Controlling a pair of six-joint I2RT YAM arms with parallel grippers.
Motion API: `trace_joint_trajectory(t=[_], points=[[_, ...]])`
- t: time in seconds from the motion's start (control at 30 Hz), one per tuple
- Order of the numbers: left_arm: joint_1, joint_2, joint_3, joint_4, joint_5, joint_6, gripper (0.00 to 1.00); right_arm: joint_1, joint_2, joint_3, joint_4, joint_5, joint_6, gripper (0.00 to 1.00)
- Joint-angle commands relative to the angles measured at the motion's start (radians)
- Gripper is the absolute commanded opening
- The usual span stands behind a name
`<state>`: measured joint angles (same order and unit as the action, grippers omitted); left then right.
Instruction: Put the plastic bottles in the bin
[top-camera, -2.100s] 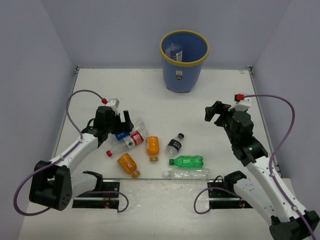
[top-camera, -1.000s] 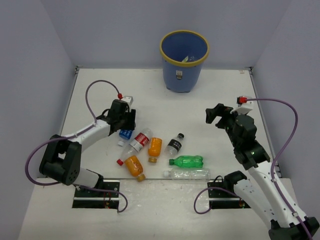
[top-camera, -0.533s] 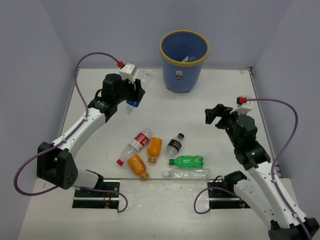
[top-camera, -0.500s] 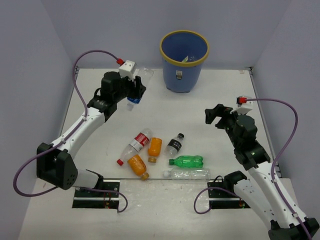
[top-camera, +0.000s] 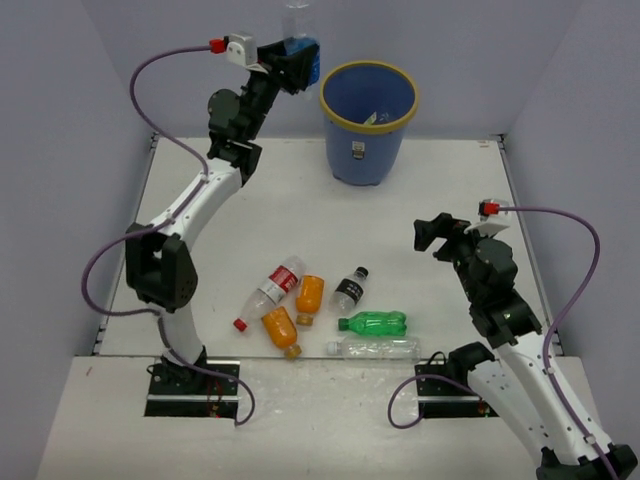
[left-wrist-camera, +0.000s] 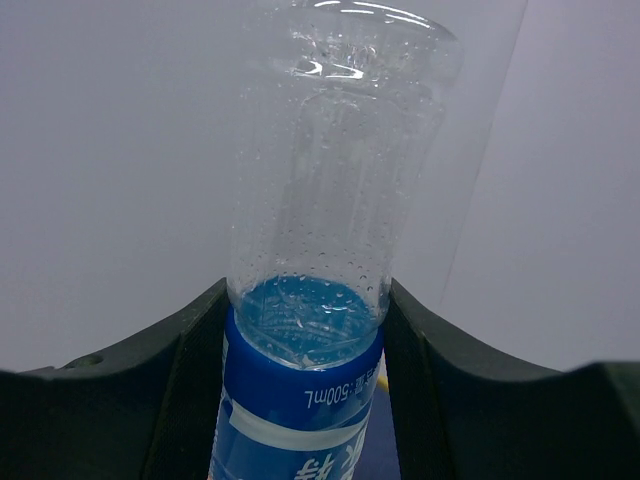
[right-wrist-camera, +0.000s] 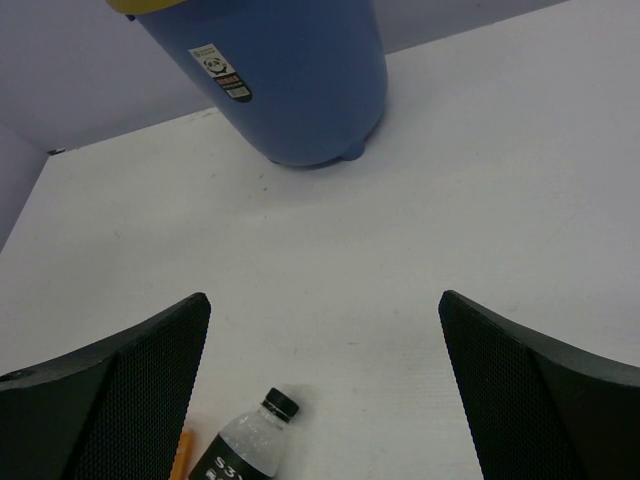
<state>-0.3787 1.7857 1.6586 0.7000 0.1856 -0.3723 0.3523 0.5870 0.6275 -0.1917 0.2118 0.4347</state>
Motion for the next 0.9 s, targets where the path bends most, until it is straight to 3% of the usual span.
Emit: trace_joint_trajectory(t=[0.0,0.13,0.3,0.5,0.57,0.63,0.73,0.87], points=[[-0.011,0.175,0.185,0.22,-0.083,-0.16,0.35,-0.005,-0.013,-0.018,0.059,0.078,0.008,0.99],[-0.042,0.362,0.365,0.271,-0.11,-0.209,0.37,-0.01,-0.029,-0.034,0.063,0.146,0.009,0.99],[-0.085,0.557,0.576,0.249,-0.113,-0.239,0.48,-0.012,-0.028,-0.043,0.082,0.155,-0.001,0.99],[-0.125,0.618,0.568,0.242,-0.164,-0.173,0.51,-0.015,-0.018,-0.043,0.081,0.161,-0.004,0.99],[-0.137,0.627,0.541,0.236,-0.163,-0.139,0.65,-0.015,-0.012,-0.043,0.086,0.163,-0.01,0.99],[-0.149,0.627,0.521,0.226,-0.166,-0.112,0.69,-0.015,-0.004,-0.038,0.084,0.176,-0.014,0.99],[-0.158,0.62,0.489,0.21,-0.178,-0.066,0.97,-0.015,0.0,-0.038,0.084,0.182,-0.014,0.99],[-0.16,0.605,0.48,0.193,-0.176,-0.042,1.0,-0.015,0.0,-0.038,0.085,0.186,-0.02,0.99]])
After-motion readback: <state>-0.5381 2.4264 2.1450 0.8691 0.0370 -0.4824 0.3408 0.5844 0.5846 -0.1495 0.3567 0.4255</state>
